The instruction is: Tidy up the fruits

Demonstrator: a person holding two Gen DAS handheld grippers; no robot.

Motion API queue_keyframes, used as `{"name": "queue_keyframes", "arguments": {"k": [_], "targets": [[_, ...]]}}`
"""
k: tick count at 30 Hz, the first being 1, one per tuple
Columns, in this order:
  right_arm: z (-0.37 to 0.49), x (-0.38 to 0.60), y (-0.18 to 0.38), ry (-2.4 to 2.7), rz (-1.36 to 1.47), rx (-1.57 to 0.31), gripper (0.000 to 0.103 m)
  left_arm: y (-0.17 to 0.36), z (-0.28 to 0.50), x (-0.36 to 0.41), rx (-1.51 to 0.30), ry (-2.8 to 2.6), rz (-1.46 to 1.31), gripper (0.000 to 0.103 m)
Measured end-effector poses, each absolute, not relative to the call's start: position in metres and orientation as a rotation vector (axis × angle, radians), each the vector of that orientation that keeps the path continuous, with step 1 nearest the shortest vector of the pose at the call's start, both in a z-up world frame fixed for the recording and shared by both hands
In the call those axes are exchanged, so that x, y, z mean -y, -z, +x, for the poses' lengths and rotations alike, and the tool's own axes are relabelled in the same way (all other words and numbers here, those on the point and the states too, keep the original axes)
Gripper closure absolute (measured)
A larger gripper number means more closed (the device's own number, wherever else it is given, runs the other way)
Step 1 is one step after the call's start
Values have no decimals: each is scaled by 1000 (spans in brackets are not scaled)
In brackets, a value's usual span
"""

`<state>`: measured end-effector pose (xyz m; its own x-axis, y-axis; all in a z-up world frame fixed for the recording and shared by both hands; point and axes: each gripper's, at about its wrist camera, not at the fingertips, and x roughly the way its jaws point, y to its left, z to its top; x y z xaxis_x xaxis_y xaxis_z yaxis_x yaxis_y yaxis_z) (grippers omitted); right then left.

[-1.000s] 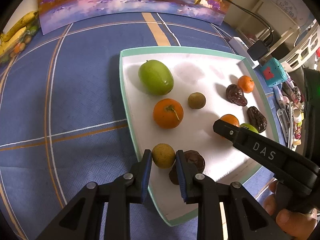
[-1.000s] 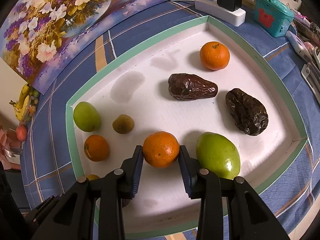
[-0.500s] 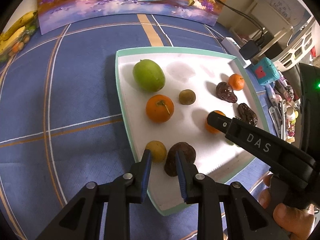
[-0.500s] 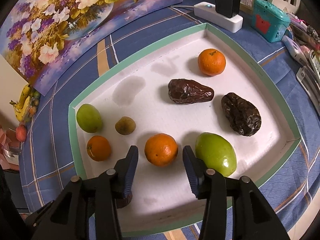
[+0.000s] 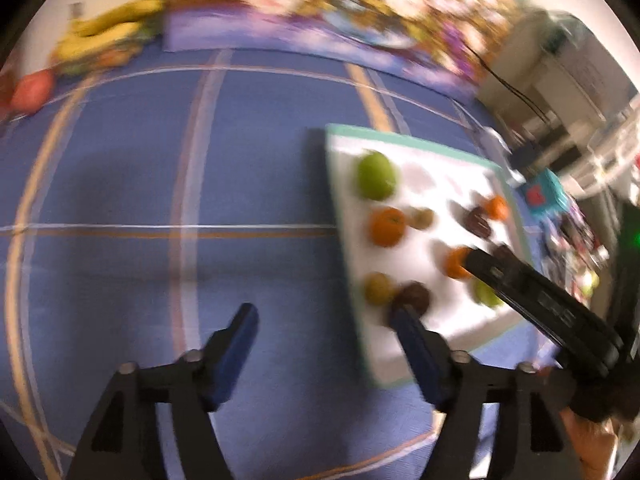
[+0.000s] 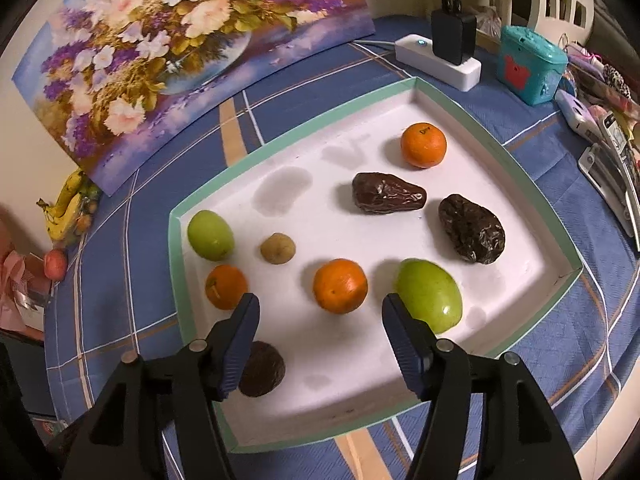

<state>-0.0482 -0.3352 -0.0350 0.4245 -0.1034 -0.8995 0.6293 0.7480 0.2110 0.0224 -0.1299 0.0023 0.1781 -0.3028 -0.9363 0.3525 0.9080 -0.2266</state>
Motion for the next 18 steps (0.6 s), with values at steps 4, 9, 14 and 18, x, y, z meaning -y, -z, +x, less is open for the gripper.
{"name": "queue_keyframes", "arguments": {"k": [4,9,14,18], "targets": [[-47,316,35,447,551,-1045,20,-11,34,94,-1253,299,36,20],[-46,285,33,359,513,-1049,17,-35,32,58,-1132,183,65,0],[-51,253,27,303,410,-1053,17,-51,19,28,-1024,126,131,0],[-63,235,20,279,346,-1037,17,-64,5,7,-980,106,106,0]]}}
